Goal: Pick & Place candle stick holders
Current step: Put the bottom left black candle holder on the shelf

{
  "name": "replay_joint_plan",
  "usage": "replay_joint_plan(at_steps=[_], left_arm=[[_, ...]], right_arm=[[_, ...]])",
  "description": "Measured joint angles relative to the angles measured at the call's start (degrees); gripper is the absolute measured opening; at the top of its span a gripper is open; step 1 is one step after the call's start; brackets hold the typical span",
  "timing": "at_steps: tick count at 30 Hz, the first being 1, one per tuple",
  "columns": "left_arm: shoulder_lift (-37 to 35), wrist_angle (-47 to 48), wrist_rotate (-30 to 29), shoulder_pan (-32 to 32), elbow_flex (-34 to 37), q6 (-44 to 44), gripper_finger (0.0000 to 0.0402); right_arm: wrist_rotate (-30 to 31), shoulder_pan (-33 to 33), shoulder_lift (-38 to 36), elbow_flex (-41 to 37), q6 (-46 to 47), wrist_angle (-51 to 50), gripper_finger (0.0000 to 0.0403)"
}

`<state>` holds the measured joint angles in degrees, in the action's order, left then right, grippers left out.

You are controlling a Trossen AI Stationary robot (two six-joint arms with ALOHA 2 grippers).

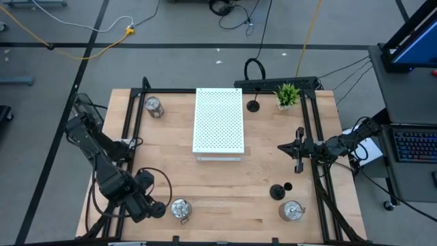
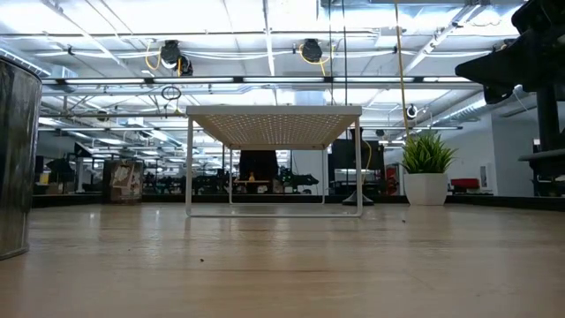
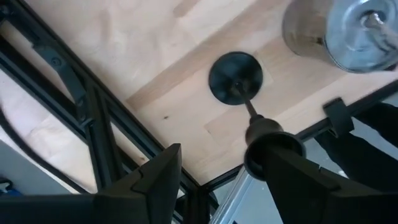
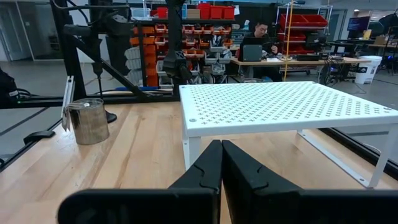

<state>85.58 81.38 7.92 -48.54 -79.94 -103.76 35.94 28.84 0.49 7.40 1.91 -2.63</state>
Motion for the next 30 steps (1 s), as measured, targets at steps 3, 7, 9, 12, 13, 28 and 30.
replay_joint_plan(at_steps=[3,7,9,12,13,28,30], left_arm=[[0.05,-1.47,-0.49,-0.10,0.00,-0.37,0.0225],[0.30,-1.85,-0.86,-0.12,0.38,-0.27,0.0225],[0.35,-3.67,-0.72,-0.28,2.05,-0.25,0.0225],[0.35,-8.63,0.76,-0.34,5.36,0.27,0.0225],[0.21,-10.07,1.68,-0.34,6.12,0.68,0.0224],[0.14,-14.28,0.39,0.09,8.37,1.16,0.0023],[-0.17,-14.06,1.90,0.12,8.45,1.20,0.0018]], right_arm=[[0.00,0.00,0.00,0.00,-0.02,-0.02,0.0000],[0.00,0.00,0.01,0.00,-0.01,-0.23,0.0000],[0.00,0.00,0.00,0.00,0.00,-0.21,0.0000],[0.00,0.00,0.00,0.00,0.00,-0.21,0.0000],[0.00,0.00,0.00,0.00,0.00,-0.20,0.0000],[0.20,0.00,0.02,0.00,0.42,1.60,0.0000],[0.20,0.00,0.02,0.00,0.40,2.58,0.0000]])
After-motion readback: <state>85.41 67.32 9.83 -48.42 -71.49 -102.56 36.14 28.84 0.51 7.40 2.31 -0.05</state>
